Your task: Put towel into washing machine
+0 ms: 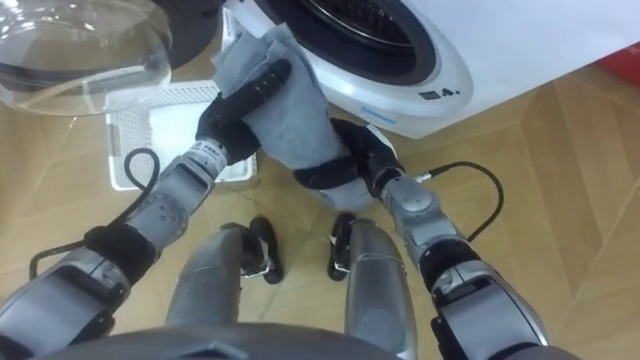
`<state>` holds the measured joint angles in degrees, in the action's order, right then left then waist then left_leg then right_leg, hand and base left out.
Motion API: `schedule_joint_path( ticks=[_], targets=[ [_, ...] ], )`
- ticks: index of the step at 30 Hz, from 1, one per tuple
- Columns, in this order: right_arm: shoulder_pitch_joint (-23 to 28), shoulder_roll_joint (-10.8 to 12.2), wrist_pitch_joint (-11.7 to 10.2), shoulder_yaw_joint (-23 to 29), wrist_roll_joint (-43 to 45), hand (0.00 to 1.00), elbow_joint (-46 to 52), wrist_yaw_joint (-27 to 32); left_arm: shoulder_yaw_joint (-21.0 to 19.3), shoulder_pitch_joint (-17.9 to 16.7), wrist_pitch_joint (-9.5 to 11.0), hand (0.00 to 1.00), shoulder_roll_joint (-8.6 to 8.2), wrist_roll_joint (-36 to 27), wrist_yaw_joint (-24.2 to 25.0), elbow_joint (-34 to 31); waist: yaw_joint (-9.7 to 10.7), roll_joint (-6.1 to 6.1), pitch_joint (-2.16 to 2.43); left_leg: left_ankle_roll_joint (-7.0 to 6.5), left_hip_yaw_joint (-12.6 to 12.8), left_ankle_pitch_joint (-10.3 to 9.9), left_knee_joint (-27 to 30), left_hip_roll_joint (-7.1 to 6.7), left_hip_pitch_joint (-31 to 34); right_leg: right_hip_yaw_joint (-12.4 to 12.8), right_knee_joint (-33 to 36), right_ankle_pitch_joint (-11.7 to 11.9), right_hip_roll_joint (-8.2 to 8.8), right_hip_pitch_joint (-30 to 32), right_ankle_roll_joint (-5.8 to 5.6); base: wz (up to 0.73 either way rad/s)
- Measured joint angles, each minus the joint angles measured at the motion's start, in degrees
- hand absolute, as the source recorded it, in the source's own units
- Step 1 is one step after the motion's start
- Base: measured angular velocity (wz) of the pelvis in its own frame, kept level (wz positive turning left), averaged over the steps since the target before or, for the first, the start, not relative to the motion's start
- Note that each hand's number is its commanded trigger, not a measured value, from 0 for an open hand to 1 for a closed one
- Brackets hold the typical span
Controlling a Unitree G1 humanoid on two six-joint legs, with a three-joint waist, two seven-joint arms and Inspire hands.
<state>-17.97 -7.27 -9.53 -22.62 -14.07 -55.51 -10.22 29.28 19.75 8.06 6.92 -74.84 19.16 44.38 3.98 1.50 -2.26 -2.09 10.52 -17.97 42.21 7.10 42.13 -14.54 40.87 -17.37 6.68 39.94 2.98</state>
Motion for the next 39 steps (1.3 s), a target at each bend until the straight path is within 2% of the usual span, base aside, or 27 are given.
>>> schedule_joint_path(
  ticks=[3, 11, 12, 13, 18, 23, 26, 29, 32, 34, 37, 39],
  targets=[
    [0.0, 0.0, 0.9, 0.3, 0.0, 1.00, -0.1, -1.1, -0.1, 0.0, -0.6, 1.00, 0.00, 0.0, 0.0, -0.2, 0.1, 0.01, 0.01, 0.12, 0.2, 0.6, -1.3, -0.18, -0.5, 0.0, -1.0, 0.4, -0.05, -0.3, 0.05, 0.00],
    [0.0, 0.1, 1.0, 1.4, 1.1, 1.00, -0.6, -1.7, -0.4, 0.0, -1.8, 1.00, -0.01, 0.0, 0.0, -1.0, 0.0, 0.29, -0.04, 0.44, 0.2, 1.5, -2.7, -0.75, -2.4, 0.0, -1.4, 0.5, 0.18, -1.7, 0.05, 0.02],
    [0.0, 0.1, 1.3, 1.4, 1.1, 1.00, -0.6, -1.7, -0.6, 0.0, -1.8, 0.98, -0.02, 0.0, 0.0, -1.0, 0.0, 0.33, -0.05, 0.47, 0.2, 1.5, -2.8, -0.75, -2.7, 0.1, -1.6, 0.5, 0.18, -2.0, 0.06, 0.00],
    [-0.1, 0.2, 1.5, 1.5, 1.1, 1.00, -0.6, -2.0, -1.2, 0.0, -2.1, 0.00, -0.13, 0.0, 0.0, -1.0, 0.0, 0.38, -0.06, 0.50, 0.2, 1.5, -2.9, -0.73, -2.7, 0.1, -1.7, 0.5, 0.14, -2.0, 0.10, 0.00],
    [0.1, 0.1, 1.7, 1.9, 0.4, 1.00, -0.9, -2.4, -2.2, 0.0, -3.4, 0.00, -0.60, 0.0, -0.1, -1.0, -0.1, 0.44, -0.10, 0.43, 0.1, 1.5, -3.2, -0.75, -2.7, 0.1, -1.8, 0.6, 0.15, -2.0, 0.23, 0.00],
    [0.2, 0.2, 2.4, 1.4, -2.5, 1.00, -2.9, -0.2, -2.5, 0.0, -4.1, 0.00, -1.23, -2.9, -1.8, -1.0, -1.5, 0.49, -0.13, 0.46, 0.1, 1.6, -3.6, -0.73, -2.4, -0.1, -2.4, 0.7, 0.10, -1.9, 0.22, 0.00],
    [-0.1, 0.3, 3.3, 2.5, -2.3, 1.00, -5.4, 0.8, -5.9, -0.1, -4.3, 0.00, -2.80, -3.2, -4.0, -0.9, -3.0, 0.61, -0.21, 0.49, 0.1, 1.6, -3.7, -0.78, -2.4, -0.2, -2.1, 0.7, 0.13, -1.9, 0.21, 0.00],
    [-0.1, 0.1, 3.4, 4.0, -1.5, 1.00, -7.1, 2.4, -9.7, -0.8, -3.9, 0.00, -2.99, -2.1, -5.1, -0.7, -4.9, 0.68, -0.25, 0.57, 0.1, 1.7, -4.1, -0.83, -2.5, -0.5, -2.2, 0.7, 0.20, -1.9, 0.21, 0.01],
    [1.4, -0.1, 4.0, 5.8, -1.3, 1.00, -7.5, 4.9, -14.6, -2.3, -2.0, 0.00, -2.55, 7.3, -9.0, -0.6, -6.6, 0.77, -0.35, 0.73, 0.2, 1.8, -4.7, -0.93, -2.7, -0.6, -2.4, 0.7, 0.22, -1.9, 0.22, 0.01],
    [1.6, -0.3, 4.7, 6.6, -3.0, 1.00, -8.5, 6.0, -16.6, -3.7, -0.9, 0.00, -2.16, 15.6, -14.1, 0.2, -7.4, 0.81, -0.44, 0.75, 0.2, 2.0, -5.0, -1.08, -2.5, -0.6, -2.2, 0.7, 0.38, -1.6, 0.23, 0.00],
    [0.9, -0.5, 5.4, 8.9, -4.6, 1.00, -9.6, 6.6, -18.0, -4.9, -0.6, 0.00, -2.40, 26.5, -20.4, 3.3, -7.5, 0.86, -0.55, 0.48, 0.0, 2.4, -4.9, -2.00, -1.8, -0.9, -2.0, 0.4, 1.17, -0.8, 0.22, 0.10],
    [0.9, -0.9, 5.5, 9.4, -6.6, 1.00, -9.8, 7.0, -18.0, -5.4, -0.6, 0.00, -2.50, 30.5, -23.0, 5.2, -7.8, 0.83, -0.69, 0.36, -0.3, 2.4, -4.4, -2.06, -1.4, -1.3, -1.9, 0.4, 1.37, -0.9, 0.17, 0.14]
  ],
)
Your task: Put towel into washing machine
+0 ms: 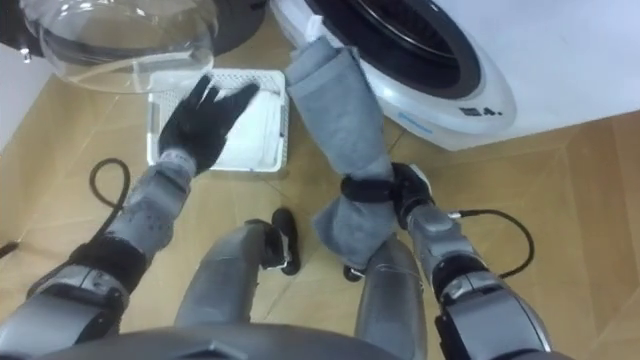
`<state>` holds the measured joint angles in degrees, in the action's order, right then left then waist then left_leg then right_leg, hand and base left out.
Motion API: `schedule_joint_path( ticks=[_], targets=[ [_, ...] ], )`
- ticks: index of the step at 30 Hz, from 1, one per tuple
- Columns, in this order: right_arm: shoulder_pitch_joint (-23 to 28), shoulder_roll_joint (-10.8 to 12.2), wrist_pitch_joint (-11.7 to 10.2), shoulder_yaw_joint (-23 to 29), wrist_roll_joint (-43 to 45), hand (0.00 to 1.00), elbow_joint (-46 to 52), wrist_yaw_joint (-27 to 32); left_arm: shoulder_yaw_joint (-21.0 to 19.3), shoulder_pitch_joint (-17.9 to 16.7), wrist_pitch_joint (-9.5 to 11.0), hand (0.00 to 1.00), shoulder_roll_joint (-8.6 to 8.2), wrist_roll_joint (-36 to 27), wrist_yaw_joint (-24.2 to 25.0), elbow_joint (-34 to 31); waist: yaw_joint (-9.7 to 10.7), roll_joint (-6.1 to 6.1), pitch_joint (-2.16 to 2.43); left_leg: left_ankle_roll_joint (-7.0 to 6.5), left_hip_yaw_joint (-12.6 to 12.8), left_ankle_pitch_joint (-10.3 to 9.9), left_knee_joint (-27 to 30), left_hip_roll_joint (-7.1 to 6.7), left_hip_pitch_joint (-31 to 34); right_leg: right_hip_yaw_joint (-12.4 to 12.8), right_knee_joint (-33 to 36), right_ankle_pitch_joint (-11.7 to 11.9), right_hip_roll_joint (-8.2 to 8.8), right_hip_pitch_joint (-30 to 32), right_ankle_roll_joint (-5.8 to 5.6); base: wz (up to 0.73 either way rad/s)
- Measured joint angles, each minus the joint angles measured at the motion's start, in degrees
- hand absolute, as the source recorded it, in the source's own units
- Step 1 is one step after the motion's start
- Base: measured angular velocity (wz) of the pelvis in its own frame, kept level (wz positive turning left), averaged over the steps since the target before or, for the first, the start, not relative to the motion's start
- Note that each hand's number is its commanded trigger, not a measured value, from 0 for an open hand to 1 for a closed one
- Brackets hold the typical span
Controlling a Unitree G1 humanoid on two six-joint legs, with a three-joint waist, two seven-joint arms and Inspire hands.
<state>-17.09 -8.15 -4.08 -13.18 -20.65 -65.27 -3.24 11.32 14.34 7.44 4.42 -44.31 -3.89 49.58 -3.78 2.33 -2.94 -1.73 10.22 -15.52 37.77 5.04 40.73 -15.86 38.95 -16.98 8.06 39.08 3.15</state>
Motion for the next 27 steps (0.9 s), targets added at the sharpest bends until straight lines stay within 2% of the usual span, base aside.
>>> schedule_joint_path(
  ticks=[2, 4, 7, 10, 14, 18, 20, 27],
  targets=[
    [-0.5, -0.5, 0.0, 0.1, -2.0, 1.00, -0.8, 0.1, 0.0, -0.7, 0.0, 0.00, 0.16, 2.8, -2.2, 1.3, -0.1, -0.05, -0.22, -0.12, -0.5, 0.1, 0.1, -0.56, 0.5, -0.3, 0.2, -0.1, 0.24, 0.1, -0.14, 0.16],
    [-1.4, -1.2, 0.2, 1.7, -2.5, 1.00, -2.4, 0.2, -0.1, -1.9, 0.0, 0.00, 0.52, 8.0, -4.0, 1.8, -0.2, -0.06, -0.48, -0.54, -1.0, 0.4, 0.2, -1.04, 1.2, -1.2, 1.1, -0.6, 1.49, 0.5, -0.35, 0.27],
    [-2.5, -2.5, 0.5, 3.3, -3.6, 1.00, -3.8, 1.1, -0.4, -2.3, 0.0, 0.00, 0.61, 15.9, -5.7, 2.3, -1.2, -0.02, -0.50, -1.07, -1.2, 0.7, 0.6, -2.08, 2.3, -1.8, 2.8, -1.3, 3.01, 1.7, -0.76, 0.28],
    [-4.7, -3.5, 0.5, 3.3, -3.7, 1.00, -5.6, 1.4, -0.4, -3.5, 0.1, 0.00, 0.88, 20.5, -7.2, 2.3, -1.6, 0.09, -0.53, -1.10, -1.2, 0.7, 1.7, -2.01, 3.2, -2.4, 3.1, -1.4, 3.13, 1.9, -0.89, 0.12],
    [-5.7, -4.6, 0.5, 3.3, -3.7, 1.00, -6.1, 1.8, -0.2, -4.1, 0.1, 0.00, 0.90, 22.9, -8.3, 2.3, -1.6, 0.13, -0.54, -1.30, -1.4, 0.8, 2.0, -1.85, 4.2, -3.6, 3.1, -1.5, 3.32, 1.9, -0.84, 0.15],
    [-6.3, -6.0, 0.5, 3.2, -8.0, 1.00, -7.1, 1.7, 1.4, -3.8, 0.1, 0.00, 0.86, 23.7, -8.3, 2.3, -1.6, -0.09, -0.68, -1.56, -1.4, 0.9, 2.1, -2.80, 4.3, -3.9, 5.5, -2.7, 5.07, 2.4, -0.82, 0.16],
    [-7.2, -6.3, 0.5, 3.2, -9.7, 1.00, -8.7, 1.3, 1.5, -4.1, 0.1, 0.00, 0.87, 23.8, -8.1, 2.3, -1.8, -0.11, -0.69, -1.56, -1.4, 0.9, 2.6, -2.71, 4.7, -3.9, 6.0, -2.9, 5.13, 2.8, -0.65, 0.04],
    [-8.9, -8.6, 2.9, 3.3, -16.2, 1.00, -10.5, -0.7, 3.2, -5.1, 0.1, 0.00, 0.95, 24.9, -7.8, 1.6, -2.5, -0.40, -0.86, -1.55, -1.6, 0.9, 3.9, -2.73, 6.1, -4.0, 7.2, -3.2, 5.42, 4.1, -0.35, 0.02]
  ],
)
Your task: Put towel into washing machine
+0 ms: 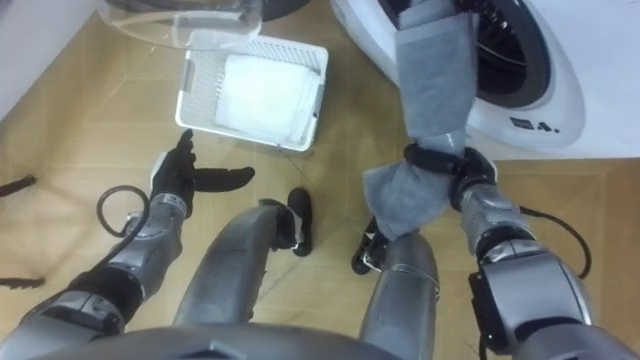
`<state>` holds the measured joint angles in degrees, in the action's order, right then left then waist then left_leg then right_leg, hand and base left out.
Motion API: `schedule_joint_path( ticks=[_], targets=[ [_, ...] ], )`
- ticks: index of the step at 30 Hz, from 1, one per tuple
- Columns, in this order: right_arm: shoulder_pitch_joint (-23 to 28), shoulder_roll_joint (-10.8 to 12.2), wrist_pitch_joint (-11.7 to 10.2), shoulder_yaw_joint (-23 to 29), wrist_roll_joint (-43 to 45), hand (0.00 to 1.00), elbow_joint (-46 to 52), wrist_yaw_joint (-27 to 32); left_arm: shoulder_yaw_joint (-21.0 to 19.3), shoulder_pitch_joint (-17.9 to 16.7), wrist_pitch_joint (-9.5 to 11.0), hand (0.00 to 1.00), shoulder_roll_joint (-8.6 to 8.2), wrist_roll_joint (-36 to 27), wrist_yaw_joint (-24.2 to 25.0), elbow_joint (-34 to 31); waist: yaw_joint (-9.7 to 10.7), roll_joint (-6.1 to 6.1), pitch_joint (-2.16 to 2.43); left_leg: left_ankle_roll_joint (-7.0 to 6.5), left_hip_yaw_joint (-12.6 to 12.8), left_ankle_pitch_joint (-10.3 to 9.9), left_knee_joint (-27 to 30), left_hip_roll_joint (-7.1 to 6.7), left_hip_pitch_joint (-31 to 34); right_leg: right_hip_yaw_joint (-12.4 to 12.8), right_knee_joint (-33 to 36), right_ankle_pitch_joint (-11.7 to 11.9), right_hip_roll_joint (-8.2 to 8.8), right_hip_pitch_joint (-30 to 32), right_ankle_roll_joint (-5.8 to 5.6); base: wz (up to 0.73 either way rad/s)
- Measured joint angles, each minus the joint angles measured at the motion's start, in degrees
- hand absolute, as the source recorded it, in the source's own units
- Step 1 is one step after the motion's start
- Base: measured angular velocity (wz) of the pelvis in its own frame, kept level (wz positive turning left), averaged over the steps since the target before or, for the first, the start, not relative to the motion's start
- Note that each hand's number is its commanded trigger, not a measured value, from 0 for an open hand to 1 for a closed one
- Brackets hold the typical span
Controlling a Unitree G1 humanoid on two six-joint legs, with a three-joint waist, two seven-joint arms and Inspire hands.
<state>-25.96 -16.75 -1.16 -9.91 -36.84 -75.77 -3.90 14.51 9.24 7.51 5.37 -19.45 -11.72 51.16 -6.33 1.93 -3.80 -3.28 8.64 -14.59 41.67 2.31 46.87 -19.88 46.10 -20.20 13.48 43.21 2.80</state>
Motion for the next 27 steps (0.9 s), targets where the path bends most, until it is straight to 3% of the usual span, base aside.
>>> schedule_joint_path(
  ticks=[3, 9, 14, 18, 21, 27],
  targets=[
    [0.0, -1.1, 0.3, 0.0, -3.3, 1.00, 0.0, -1.0, 0.2, -0.7, 0.0, 0.00, 0.74, 0.0, 0.0, -1.6, 0.0, -1.01, -0.34, -0.04, 0.0, 0.0, 0.5, -0.20, 0.3, 0.0, 0.6, -0.2, 0.41, 0.2, -0.08, 0.03],
    [-1.5, -4.1, 4.1, 0.0, -14.8, 1.00, -0.5, -2.8, 2.3, -1.2, -0.4, 0.00, 4.83, 0.0, -0.2, -2.8, 0.1, -3.91, -0.23, -0.06, 0.0, 0.0, 1.5, -0.03, 0.5, -0.1, 1.2, -0.2, 0.51, 0.2, -0.10, 0.01],
    [-4.0, -5.5, 6.8, 0.0, -21.8, 1.00, -0.4, -4.1, 2.7, -3.8, -1.4, 0.00, 5.22, 0.4, -0.5, -7.6, -0.2, -5.30, -0.05, -0.38, 0.2, -0.1, 1.6, -0.10, 0.5, 0.5, 2.2, -0.3, 0.59, 0.5, -0.10, -0.01],
    [-7.6, -6.3, 8.9, 0.0, -27.6, 1.00, 1.1, -4.3, 2.8, -6.1, -2.3, 0.00, 6.85, 0.0, -1.2, -11.1, 0.1, -6.48, -0.09, -0.49, 0.7, 0.0, 2.1, -0.09, 1.0, 1.2, 3.4, -0.3, 0.78, 1.7, 0.12, -0.03],
    [-9.4, -6.8, 10.4, 0.0, -30.6, 1.00, 2.0, -2.8, 2.8, -6.4, -2.5, 0.00, 6.86, 0.1, -2.8, -11.0, 0.3, -7.68, -0.10, -0.60, 0.9, 0.0, 2.9, -0.53, 1.0, 1.3, 4.6, -0.7, 1.46, 2.0, 0.18, 0.05],
    [-13.1, -7.0, 14.1, 0.3, -38.3, 1.00, 3.1, 0.3, 2.2, -5.4, -2.8, 0.00, 6.96, 0.4, -3.0, -10.6, 1.5, -8.43, -0.09, -1.02, 0.4, 0.0, 4.2, -0.94, 2.4, 1.4, 6.0, -0.9, 2.07, 3.0, -0.07, 0.05]
  ],
)
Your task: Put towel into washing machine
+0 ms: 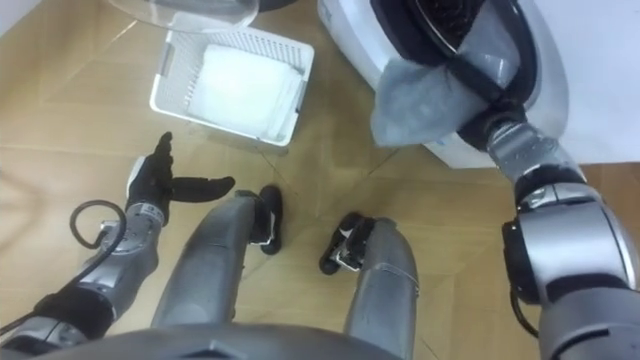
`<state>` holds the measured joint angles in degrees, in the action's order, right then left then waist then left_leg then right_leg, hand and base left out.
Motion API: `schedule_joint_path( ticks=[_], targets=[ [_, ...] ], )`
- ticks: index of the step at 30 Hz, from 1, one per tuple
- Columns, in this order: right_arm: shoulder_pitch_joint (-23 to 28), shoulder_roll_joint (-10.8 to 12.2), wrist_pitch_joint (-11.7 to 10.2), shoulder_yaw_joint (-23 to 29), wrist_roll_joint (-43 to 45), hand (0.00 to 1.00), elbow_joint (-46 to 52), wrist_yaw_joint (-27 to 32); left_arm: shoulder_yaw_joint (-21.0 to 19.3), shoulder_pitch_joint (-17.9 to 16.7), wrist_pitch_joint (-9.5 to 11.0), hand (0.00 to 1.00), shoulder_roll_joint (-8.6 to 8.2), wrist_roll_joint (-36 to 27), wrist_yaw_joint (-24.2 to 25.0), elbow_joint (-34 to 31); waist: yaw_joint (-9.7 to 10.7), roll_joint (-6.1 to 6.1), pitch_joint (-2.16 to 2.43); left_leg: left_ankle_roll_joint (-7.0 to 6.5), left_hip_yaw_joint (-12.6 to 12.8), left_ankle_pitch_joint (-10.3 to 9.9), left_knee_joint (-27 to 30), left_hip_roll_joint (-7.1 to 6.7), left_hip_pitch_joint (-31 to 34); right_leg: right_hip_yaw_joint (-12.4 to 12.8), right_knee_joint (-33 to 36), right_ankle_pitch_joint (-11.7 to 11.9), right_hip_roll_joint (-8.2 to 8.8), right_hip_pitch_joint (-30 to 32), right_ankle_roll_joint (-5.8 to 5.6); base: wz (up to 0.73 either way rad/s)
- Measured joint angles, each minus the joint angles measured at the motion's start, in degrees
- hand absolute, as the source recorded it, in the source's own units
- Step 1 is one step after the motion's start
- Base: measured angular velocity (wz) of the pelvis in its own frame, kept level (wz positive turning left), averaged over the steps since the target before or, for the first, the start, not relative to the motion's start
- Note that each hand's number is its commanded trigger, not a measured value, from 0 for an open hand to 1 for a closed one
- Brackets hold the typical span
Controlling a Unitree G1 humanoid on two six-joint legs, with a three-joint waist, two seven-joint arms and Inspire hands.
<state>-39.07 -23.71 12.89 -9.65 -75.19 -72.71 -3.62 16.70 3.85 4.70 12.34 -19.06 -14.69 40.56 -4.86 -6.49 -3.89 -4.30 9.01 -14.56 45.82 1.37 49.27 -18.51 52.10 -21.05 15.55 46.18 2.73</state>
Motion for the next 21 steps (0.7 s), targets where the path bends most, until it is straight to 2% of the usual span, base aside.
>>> schedule_joint_path(
  ticks=[3, 7, 8, 9, 12, 21],
  targets=[
    [-1.3, 0.0, 1.5, 2.0, -2.7, 1.00, 0.0, 1.8, -0.2, 0.2, -0.4, 0.00, -0.24, 0.0, 0.0, -0.2, 0.1, -0.14, -0.02, -0.56, 0.2, 0.2, 0.0, -0.46, 0.1, 0.1, 0.5, 0.0, 0.40, 0.3, -0.37, 0.07],
    [-2.8, 0.0, 1.6, 2.8, -5.9, 1.00, 0.0, 3.2, -0.3, 0.2, -0.7, 0.00, -0.29, 0.0, 0.0, -0.2, 0.2, -0.22, -0.02, -0.97, 0.5, 0.3, 0.0, -1.09, 1.0, 0.8, 0.9, 0.1, 0.79, 1.5, -0.84, 0.01],
    [-2.9, 0.0, 1.6, 3.3, -6.0, 0.90, 0.0, 3.3, -0.3, 0.1, -0.8, 0.00, -0.32, 0.0, 0.0, -0.2, 0.2, -0.22, -0.02, -1.03, 0.5, 0.3, 0.0, -1.09, 1.1, 0.8, 0.9, 0.1, 0.80, 1.6, -0.88, 0.00],
    [-2.9, 0.0, 1.6, 4.2, -6.0, 0.65, 0.1, 3.5, -0.4, 0.1, -1.0, 0.00, -0.48, 0.0, -0.1, -0.2, 0.1, -0.21, -0.02, -1.19, 0.6, 0.3, 0.1, -1.08, 1.2, 0.8, 0.9, 0.2, 0.82, 1.7, -0.96, 0.00],
    [-2.9, 0.0, 1.6, 4.8, -7.4, 0.00, 2.2, 4.9, -0.5, -0.4, -1.1, 0.00, -0.80, 0.2, -0.4, -0.2, 0.2, -0.20, -0.02, -1.45, 0.9, 0.1, 0.2, -1.08, 1.2, 0.7, 1.0, 0.1, 1.15, 1.8, -1.00, 0.00],
    [-2.9, 0.0, 1.6, 9.5, -10.6, 0.00, 9.7, 8.8, -0.8, -0.9, -1.7, 0.00, -4.26, 1.9, -0.6, -1.7, 0.1, 0.17, 0.12, -1.97, 1.7, -0.2, 0.7, -1.42, 1.2, 1.0, 2.0, -0.2, 2.14, 2.0, -1.36, 0.01]
  ],
)
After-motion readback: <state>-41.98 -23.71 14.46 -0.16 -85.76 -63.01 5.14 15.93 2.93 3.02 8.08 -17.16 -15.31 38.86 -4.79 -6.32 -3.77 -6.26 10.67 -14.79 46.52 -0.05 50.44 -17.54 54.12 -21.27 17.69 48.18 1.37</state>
